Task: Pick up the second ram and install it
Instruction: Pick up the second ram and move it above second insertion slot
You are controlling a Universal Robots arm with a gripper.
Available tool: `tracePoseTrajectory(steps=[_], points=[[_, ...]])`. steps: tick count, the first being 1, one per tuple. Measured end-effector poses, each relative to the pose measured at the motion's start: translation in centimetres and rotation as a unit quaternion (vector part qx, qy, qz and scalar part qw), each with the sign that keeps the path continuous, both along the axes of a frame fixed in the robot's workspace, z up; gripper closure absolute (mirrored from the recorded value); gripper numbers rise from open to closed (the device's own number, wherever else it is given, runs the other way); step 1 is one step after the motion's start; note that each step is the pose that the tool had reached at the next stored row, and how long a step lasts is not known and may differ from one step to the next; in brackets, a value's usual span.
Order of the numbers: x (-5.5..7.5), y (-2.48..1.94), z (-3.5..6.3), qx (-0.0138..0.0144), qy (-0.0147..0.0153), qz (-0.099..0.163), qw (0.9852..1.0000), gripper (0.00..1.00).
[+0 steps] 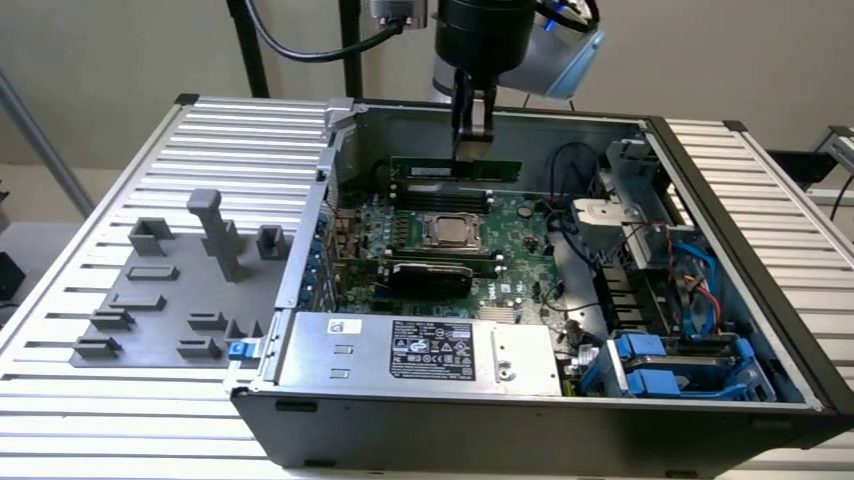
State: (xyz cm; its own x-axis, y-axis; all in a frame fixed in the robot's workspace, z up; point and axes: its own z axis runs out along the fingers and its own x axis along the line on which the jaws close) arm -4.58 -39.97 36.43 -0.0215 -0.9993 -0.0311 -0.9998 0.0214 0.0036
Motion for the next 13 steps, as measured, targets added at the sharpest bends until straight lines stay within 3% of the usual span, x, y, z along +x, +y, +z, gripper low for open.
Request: tracePoseTrajectory(steps=[13], points=[[0.5, 0.91, -2.34, 0.0033, 0.0000, -0.008, 1.0000, 0.86]])
